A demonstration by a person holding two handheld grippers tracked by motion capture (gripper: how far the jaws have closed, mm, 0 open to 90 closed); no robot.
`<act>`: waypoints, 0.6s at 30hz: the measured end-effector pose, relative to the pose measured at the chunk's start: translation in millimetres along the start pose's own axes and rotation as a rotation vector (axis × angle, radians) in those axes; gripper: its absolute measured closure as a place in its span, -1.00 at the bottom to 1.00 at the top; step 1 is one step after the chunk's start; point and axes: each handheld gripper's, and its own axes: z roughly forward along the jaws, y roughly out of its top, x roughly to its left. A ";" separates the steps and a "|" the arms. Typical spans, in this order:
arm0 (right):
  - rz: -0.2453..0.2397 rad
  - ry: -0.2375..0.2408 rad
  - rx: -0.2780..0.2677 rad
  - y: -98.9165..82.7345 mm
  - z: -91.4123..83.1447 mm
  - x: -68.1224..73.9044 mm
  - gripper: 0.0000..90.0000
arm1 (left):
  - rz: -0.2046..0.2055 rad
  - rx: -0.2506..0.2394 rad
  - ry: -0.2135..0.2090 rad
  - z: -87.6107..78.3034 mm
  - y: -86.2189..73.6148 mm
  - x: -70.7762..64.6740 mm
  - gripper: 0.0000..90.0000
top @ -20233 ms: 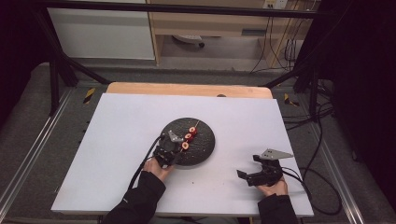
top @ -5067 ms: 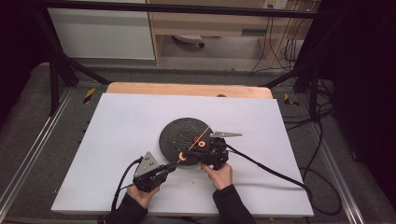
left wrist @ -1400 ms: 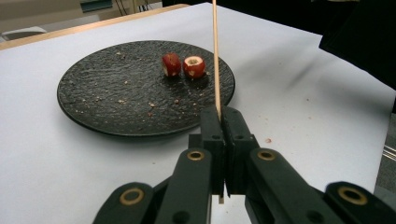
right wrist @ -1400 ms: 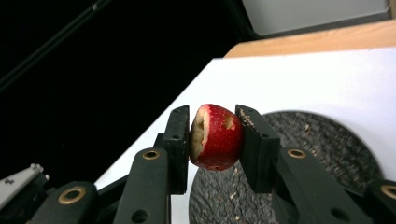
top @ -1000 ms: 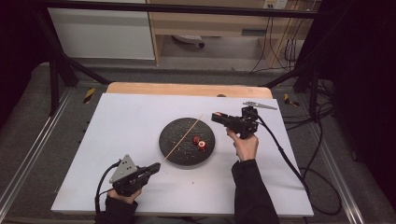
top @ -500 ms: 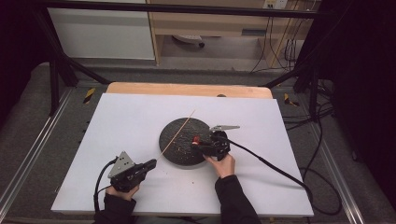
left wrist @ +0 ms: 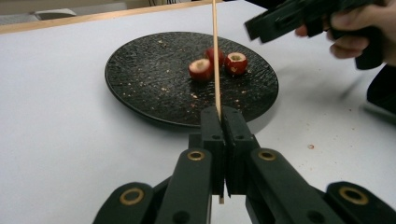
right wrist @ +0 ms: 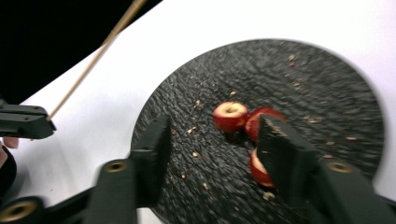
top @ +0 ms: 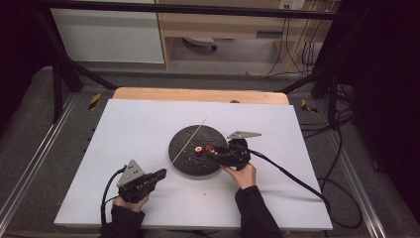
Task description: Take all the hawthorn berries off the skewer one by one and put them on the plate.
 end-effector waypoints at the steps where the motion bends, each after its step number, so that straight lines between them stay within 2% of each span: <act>1: -0.003 -0.004 -0.008 0.5 -6.1 -0.1 -0.08 | 0.000 0.002 0.000 0.6 0.4 -0.2 0.97; 3: -0.011 -0.010 -0.019 -0.7 -14.0 -1.8 -0.26 | 0.002 0.008 0.001 2.5 1.5 -0.7 0.97; 7: -0.050 -0.051 -0.026 -8.9 -29.2 -6.8 -0.61 | 0.009 0.021 0.002 6.3 4.0 -2.3 0.97; 11: -0.080 -0.070 -0.027 -18.3 -41.3 -11.9 -0.86 | 0.006 0.041 -0.004 10.4 6.0 -3.6 0.97; 14: -0.129 -0.095 -0.013 -25.5 -50.2 -15.8 -0.94 | 0.005 0.059 -0.002 13.4 7.5 -3.2 0.97; 18: -0.150 -0.122 0.023 -34.3 -59.6 -19.7 -0.98 | -0.003 0.080 0.000 18.0 9.9 -1.4 0.97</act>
